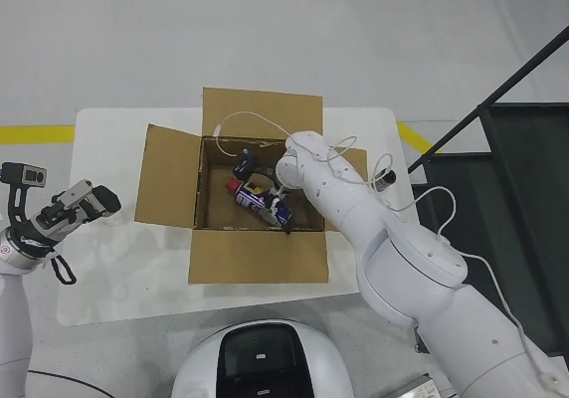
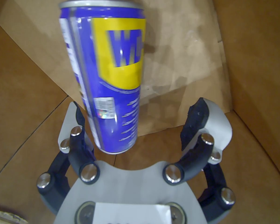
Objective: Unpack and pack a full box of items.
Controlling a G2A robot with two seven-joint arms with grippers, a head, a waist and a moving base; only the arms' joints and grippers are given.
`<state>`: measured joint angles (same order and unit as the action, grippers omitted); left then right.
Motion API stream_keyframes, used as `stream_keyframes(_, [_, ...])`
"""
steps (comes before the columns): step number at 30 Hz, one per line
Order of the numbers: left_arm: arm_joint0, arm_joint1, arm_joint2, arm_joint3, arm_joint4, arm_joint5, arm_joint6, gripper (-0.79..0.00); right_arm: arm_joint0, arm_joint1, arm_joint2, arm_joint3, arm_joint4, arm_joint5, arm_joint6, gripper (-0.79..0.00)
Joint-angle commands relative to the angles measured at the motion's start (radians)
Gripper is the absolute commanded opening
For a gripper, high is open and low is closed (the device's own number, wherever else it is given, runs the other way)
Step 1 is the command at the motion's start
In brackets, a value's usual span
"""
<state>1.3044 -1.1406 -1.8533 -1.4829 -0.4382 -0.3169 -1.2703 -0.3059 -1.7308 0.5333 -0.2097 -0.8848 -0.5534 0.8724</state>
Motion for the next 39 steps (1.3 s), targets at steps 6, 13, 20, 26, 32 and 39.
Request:
stream_keyframes(6, [0.000,0.000,0.000,0.000,0.000,0.000,0.000,0.000,-0.001,-0.004,0.003,0.006,-0.001,-0.006,0.005,-0.785])
stream_keyframes(13, [0.000,0.000,0.000,0.000,0.000,0.000,0.000,0.000,0.011,-0.002,0.007,0.010,-0.005,-0.022,-0.004,-0.785])
stream_keyframes(20, [0.000,0.000,0.000,0.000,0.000,0.000,0.000,0.000,0.037,0.008,0.010,0.003,-0.024,-0.045,-0.028,-0.785])
stream_keyframes(26, [0.000,0.000,0.000,0.000,0.000,0.000,0.000,0.000,0.054,0.024,0.016,-0.009,-0.039,-0.073,-0.049,-0.785])
stream_keyframes(32, [0.000,0.000,0.000,0.000,0.000,0.000,0.000,0.000,0.045,0.035,0.020,-0.014,-0.048,-0.047,-0.011,0.000])
stream_keyframes(39, [0.000,0.000,0.000,0.000,0.000,0.000,0.000,0.000,0.032,0.050,0.042,-0.031,-0.019,-0.077,-0.039,0.000])
